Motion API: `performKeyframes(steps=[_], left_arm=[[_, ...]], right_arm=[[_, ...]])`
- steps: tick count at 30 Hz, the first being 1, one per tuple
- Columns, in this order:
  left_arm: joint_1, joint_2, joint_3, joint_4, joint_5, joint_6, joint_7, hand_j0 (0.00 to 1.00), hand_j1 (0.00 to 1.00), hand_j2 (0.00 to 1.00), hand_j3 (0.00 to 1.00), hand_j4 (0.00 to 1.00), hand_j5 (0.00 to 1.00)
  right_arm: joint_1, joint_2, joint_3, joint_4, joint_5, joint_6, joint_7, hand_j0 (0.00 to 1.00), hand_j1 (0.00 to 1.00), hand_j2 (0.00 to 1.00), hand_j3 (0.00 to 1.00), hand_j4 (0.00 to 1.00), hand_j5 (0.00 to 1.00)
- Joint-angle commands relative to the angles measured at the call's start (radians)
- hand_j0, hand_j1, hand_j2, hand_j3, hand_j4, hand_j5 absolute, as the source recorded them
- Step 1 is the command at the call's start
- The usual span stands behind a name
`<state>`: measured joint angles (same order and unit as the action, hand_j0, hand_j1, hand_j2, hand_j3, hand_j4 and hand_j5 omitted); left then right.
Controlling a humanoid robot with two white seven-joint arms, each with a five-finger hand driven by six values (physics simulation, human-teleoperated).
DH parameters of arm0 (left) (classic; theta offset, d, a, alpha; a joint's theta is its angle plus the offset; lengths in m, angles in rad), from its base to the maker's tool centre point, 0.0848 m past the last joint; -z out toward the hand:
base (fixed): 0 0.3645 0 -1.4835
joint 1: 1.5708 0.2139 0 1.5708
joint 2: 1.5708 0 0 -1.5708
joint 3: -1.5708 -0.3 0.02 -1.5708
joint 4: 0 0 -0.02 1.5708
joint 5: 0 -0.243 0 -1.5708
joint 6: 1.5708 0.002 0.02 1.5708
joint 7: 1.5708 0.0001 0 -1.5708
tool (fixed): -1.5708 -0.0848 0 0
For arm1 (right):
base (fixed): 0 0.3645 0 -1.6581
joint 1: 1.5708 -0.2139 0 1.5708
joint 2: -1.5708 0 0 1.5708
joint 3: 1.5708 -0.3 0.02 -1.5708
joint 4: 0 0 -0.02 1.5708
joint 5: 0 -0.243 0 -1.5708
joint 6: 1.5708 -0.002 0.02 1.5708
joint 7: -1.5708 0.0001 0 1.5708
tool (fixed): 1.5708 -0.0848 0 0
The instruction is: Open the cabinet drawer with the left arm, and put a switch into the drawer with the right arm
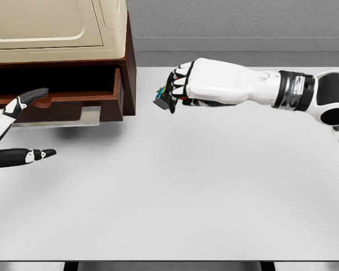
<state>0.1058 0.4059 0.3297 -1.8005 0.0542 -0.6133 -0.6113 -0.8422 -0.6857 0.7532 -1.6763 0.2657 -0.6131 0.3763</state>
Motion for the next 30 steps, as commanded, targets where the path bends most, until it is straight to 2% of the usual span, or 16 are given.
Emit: performKeyframes(steps=[1, 7, 16, 24, 30], left_arm=[[0.0, 0.001, 0.0, 0.0, 0.009, 0.002, 0.0, 1.0, 1.0, 1.0, 1.0, 1.0, 1.0], [0.0, 0.001, 0.0, 0.0, 0.009, 0.002, 0.0, 1.0, 1.0, 1.0, 1.0, 1.0, 1.0], [0.0, 0.001, 0.0, 0.0, 0.009, 0.002, 0.0, 1.0, 1.0, 1.0, 1.0, 1.0, 1.0], [0.0, 0.001, 0.0, 0.0, 0.009, 0.002, 0.0, 1.0, 1.0, 1.0, 1.0, 1.0, 1.0], [0.0, 0.001, 0.0, 0.0, 0.009, 0.002, 0.0, 1.0, 1.0, 1.0, 1.0, 1.0, 1.0]], right_arm=[[-0.002, 0.012, 0.009, 0.004, -0.006, 0.002, 0.0, 0.43, 0.43, 0.43, 0.43, 0.43, 0.43], [-0.057, 0.072, 0.051, 0.061, -0.006, 0.002, 0.0, 0.43, 0.43, 0.43, 0.43, 0.43, 0.43], [-0.107, 0.121, 0.071, 0.112, -0.005, 0.002, 0.0, 0.43, 0.43, 0.43, 0.43, 0.43, 0.43], [-0.144, 0.123, 0.072, 0.112, -0.006, 0.002, 0.0, 0.43, 0.43, 0.43, 0.43, 0.43, 0.43], [-0.183, 0.172, 0.107, 0.141, -0.006, 0.002, 0.0, 0.43, 0.43, 0.43, 0.43, 0.43, 0.43]])
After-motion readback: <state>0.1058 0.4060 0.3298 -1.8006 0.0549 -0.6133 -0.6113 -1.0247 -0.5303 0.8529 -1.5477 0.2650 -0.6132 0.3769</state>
